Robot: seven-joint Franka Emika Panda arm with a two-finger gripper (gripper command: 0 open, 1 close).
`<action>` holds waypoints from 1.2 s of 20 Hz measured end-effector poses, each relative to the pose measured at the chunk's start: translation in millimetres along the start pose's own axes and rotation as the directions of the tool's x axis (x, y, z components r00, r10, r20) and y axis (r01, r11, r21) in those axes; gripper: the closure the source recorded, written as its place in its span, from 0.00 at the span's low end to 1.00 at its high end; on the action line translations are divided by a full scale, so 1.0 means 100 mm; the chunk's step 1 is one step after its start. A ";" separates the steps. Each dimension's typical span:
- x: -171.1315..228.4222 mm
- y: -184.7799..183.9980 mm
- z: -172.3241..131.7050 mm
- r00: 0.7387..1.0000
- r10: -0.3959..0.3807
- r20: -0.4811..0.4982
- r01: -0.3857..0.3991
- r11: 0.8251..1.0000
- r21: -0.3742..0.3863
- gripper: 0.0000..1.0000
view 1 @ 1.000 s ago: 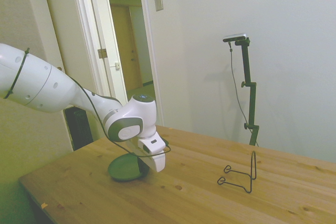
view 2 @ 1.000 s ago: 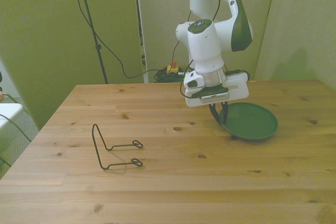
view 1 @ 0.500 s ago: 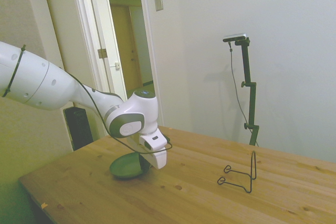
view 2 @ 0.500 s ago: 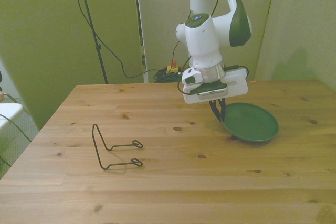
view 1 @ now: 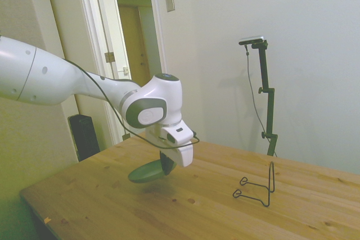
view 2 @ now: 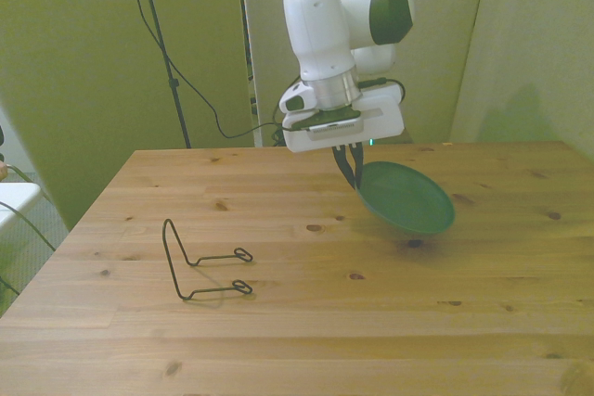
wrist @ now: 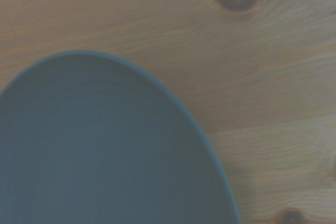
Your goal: Load the plate
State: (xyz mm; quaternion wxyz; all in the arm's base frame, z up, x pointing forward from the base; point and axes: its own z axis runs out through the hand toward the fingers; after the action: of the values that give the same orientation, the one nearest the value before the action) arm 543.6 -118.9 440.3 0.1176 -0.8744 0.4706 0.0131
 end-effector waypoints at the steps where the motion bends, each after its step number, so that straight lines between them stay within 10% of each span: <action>1: 0.06 0.03 -0.10 1.000 0.002 -0.007 -0.002 1.000 -0.002 1.00; 10: 0.68 0.36 -0.96 0.996 0.024 -0.089 -0.022 1.000 0.019 1.00; 24: 1.18 0.48 -1.07 0.996 0.044 -0.083 -0.044 0.999 0.005 1.00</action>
State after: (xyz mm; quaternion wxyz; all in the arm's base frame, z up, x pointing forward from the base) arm 560.7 -264.6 519.8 0.0990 -0.8633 0.4943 -0.0212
